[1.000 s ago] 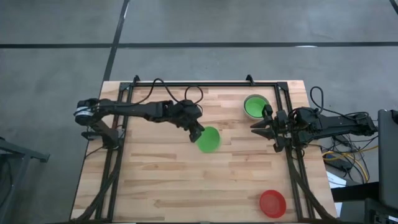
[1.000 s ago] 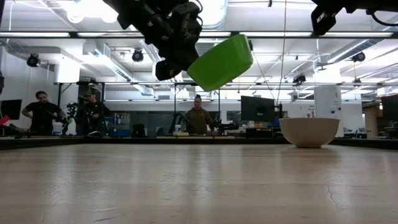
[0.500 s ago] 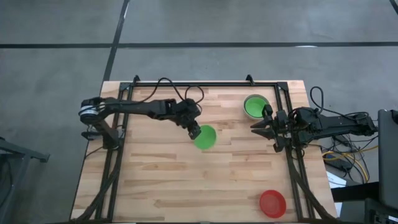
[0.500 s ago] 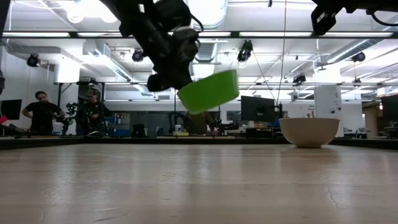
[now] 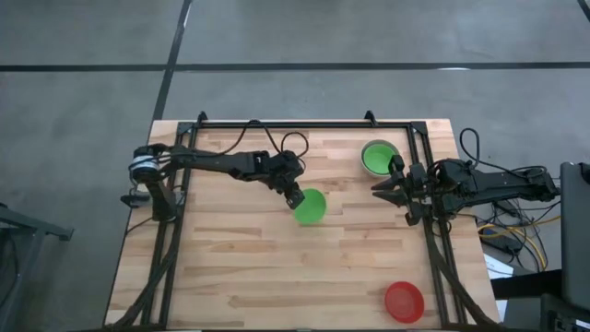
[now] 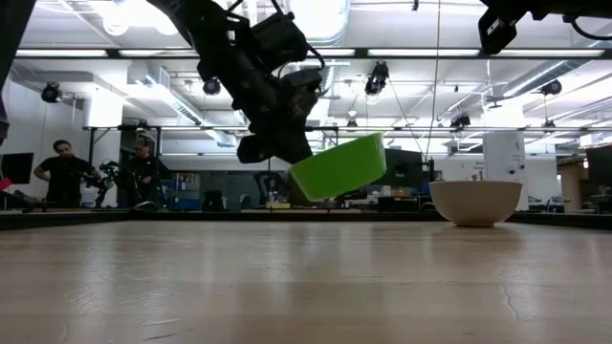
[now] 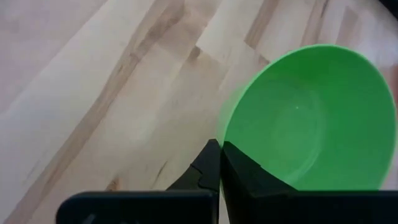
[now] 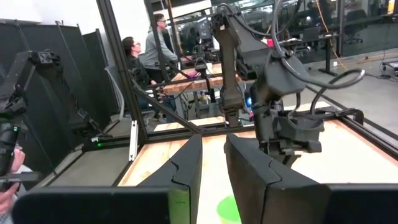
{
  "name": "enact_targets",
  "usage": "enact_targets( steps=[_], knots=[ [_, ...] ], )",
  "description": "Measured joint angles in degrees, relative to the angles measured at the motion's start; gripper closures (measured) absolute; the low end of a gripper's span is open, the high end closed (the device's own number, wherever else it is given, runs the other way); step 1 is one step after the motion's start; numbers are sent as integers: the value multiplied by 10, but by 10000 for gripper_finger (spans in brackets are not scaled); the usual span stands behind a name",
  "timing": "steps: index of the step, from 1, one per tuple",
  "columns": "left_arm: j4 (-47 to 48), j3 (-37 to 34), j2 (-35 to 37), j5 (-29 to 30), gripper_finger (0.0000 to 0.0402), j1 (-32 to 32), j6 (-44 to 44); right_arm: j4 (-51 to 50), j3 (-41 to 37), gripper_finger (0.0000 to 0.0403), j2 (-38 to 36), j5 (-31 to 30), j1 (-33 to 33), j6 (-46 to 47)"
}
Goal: Nest bowls inside each other
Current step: Stack the green bowl on top of the green bowl
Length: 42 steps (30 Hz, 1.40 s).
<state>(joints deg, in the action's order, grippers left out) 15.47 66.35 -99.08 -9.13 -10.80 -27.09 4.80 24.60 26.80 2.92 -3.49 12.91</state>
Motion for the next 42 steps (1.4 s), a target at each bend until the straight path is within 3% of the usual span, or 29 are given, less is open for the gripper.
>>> enact_targets(
  steps=[16, 42],
  knots=[
    [-26, 0, -45, 0, 396, -1, -4, 0, 0, 324, 0, 0, 0, 0],
    [-34, 0, -47, 10, 386, -15, -21, 0, 0, 327, 0, 0, 0, 0]
  ],
)
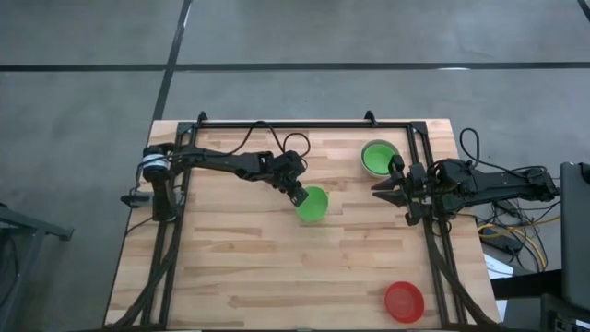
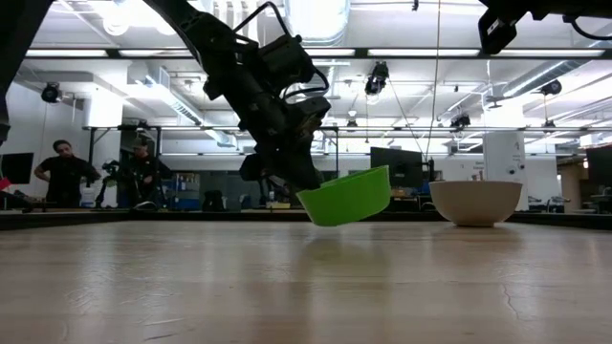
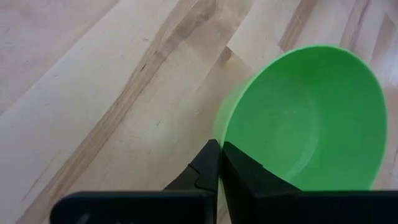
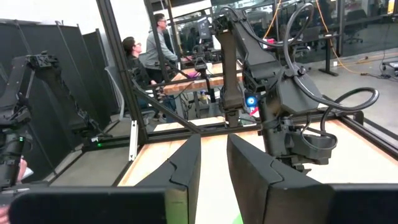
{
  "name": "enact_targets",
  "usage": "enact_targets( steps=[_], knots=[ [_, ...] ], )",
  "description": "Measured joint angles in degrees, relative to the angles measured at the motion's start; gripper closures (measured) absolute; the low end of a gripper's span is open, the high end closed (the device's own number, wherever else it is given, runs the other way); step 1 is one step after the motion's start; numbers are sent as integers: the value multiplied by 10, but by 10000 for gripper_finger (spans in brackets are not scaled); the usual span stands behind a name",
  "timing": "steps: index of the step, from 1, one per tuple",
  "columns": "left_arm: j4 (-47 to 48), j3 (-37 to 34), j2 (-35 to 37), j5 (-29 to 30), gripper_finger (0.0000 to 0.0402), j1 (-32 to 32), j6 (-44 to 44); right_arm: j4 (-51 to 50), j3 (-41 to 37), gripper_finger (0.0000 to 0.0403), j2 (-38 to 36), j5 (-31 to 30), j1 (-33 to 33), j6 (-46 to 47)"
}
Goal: Nest bowls inside each other
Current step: Stack the green bowl on top of the green bowl
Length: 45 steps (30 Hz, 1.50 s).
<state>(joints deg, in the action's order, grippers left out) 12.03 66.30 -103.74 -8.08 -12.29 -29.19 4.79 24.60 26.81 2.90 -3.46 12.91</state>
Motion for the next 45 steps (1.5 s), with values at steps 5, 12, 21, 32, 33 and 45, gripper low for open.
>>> enact_targets(
  steps=[5, 12, 21, 32, 33, 45],
  knots=[
    [0, 0, 0, 0, 385, 0, 0, 0, 0, 335, 0, 0, 0, 0],
    [0, 0, 0, 0, 384, 0, 0, 0, 0, 328, 0, 0, 0, 0],
    [0, 0, 0, 0, 383, 0, -2, 0, 0, 321, 0, 0, 0, 0],
    [0, 0, 0, 0, 383, 0, -2, 0, 0, 335, 0, 0, 0, 0],
    [0, 0, 0, 0, 383, 0, -2, 0, 0, 334, 0, 0, 0, 0],
    [0, 0, 0, -14, 383, 0, -3, 0, 0, 321, 0, 0, 0, 0]
  ],
)
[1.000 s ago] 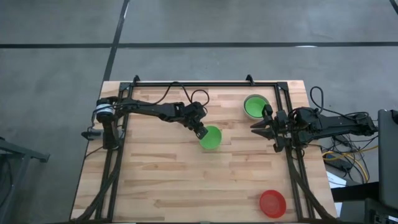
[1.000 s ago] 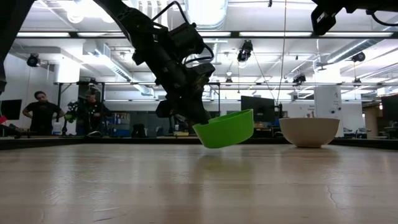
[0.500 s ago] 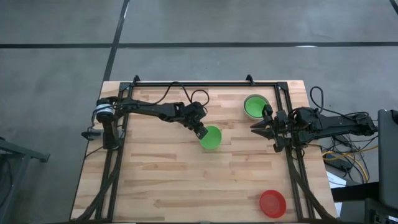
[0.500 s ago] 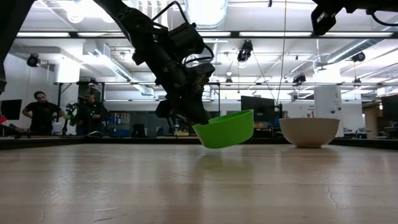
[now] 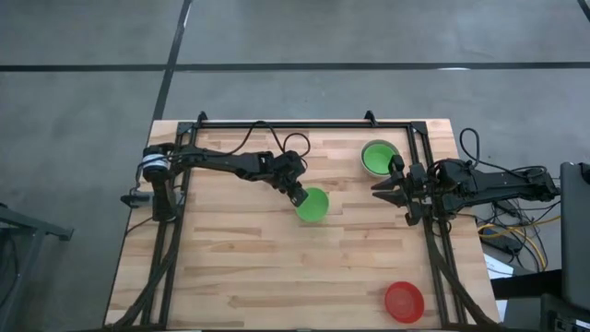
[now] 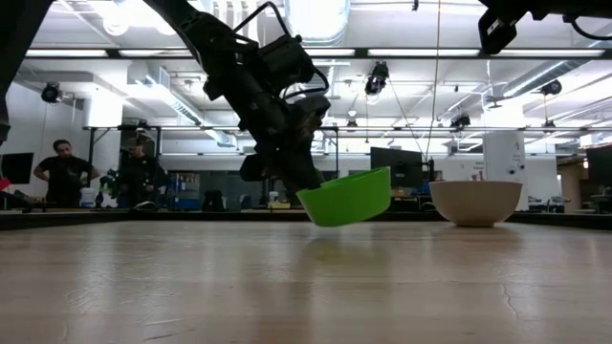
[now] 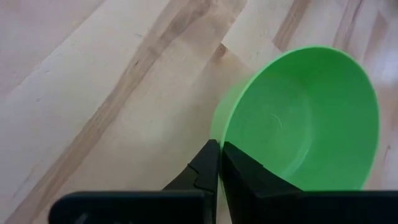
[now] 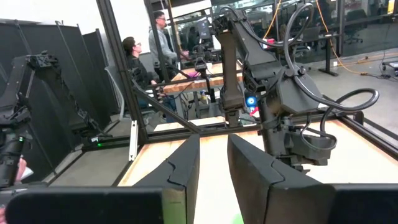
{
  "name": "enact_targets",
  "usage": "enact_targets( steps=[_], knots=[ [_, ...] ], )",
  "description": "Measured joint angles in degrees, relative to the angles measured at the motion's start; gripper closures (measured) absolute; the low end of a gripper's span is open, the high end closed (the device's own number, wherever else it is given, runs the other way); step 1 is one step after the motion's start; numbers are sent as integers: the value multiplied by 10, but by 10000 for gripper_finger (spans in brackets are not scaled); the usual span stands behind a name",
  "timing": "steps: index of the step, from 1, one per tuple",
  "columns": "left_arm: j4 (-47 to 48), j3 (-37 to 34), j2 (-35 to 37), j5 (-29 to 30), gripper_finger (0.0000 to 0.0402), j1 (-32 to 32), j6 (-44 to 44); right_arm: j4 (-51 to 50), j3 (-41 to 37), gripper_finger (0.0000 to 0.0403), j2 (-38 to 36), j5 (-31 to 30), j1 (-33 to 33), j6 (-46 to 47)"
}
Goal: Nest bowls inside each other
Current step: Stack the green bowl on top of the green bowl
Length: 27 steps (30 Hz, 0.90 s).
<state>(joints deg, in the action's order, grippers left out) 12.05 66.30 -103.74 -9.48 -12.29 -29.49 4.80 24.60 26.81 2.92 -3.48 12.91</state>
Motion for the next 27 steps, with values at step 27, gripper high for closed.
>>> enact_targets(
  steps=[27],
  knots=[
    [1, 0, 0, -10, 383, 0, -8, 0, 0, 323, 0, 0, 0, 0]
  ],
)
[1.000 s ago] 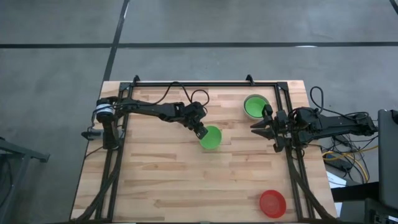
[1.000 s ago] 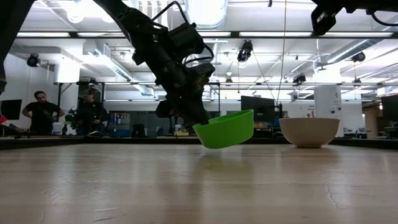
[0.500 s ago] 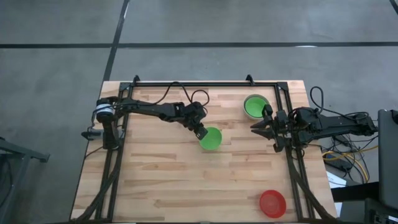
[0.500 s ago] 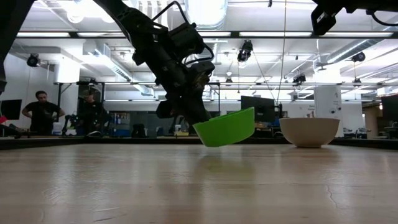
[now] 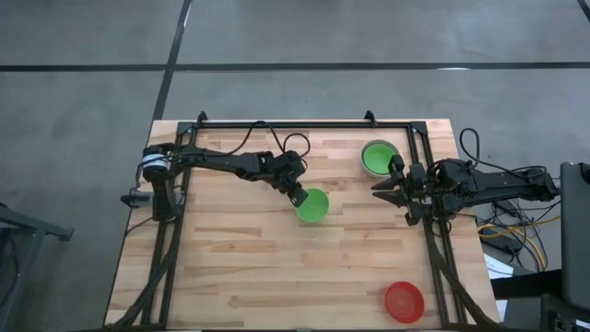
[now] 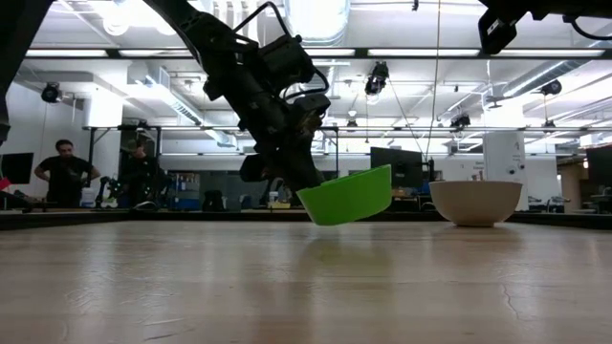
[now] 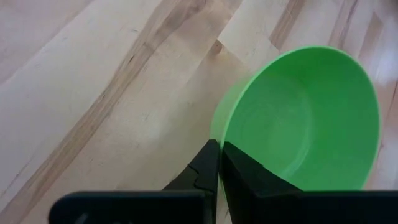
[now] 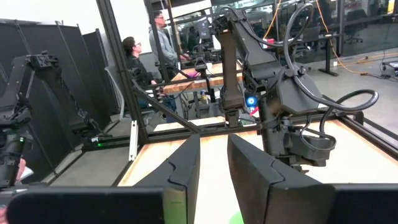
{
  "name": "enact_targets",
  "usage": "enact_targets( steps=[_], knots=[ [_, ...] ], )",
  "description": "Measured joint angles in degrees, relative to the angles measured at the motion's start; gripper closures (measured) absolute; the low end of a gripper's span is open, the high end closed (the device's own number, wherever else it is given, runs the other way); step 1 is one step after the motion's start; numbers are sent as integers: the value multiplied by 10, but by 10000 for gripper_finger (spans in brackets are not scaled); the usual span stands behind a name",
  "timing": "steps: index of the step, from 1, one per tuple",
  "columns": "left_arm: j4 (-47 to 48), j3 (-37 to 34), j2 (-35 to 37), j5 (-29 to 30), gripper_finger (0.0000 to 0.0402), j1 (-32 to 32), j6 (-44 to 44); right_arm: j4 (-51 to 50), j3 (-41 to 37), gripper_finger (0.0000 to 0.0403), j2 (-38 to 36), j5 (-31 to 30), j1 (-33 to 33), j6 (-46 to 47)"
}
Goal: Nest bowls inside each other
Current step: Stack the green bowl on top of the green bowl
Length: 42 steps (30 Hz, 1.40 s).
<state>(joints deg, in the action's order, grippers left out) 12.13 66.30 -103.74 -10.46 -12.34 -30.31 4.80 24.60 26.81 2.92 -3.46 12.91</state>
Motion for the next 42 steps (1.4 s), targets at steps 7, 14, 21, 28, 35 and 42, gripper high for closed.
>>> enact_targets(
  steps=[7, 14, 21, 28, 35, 42],
  knots=[
    [1, 0, 0, -2, 383, 0, -1, 0, 0, 334, 0, 0, 0, 0],
    [6, 0, 0, -2, 383, 0, 0, 0, 0, 330, 0, 0, 0, 0],
    [10, 0, 0, -5, 383, 0, -1, 0, 0, 321, 0, 0, 0, 0],
    [10, 0, 0, -5, 383, 0, -1, 0, 0, 328, 0, 0, 0, 0],
    [10, 0, 0, -5, 383, 0, -1, 0, 0, 335, 0, 0, 0, 0],
    [10, 0, 0, -5, 379, 0, -1, 0, 0, 326, 0, 0, 0, 0]
  ],
)
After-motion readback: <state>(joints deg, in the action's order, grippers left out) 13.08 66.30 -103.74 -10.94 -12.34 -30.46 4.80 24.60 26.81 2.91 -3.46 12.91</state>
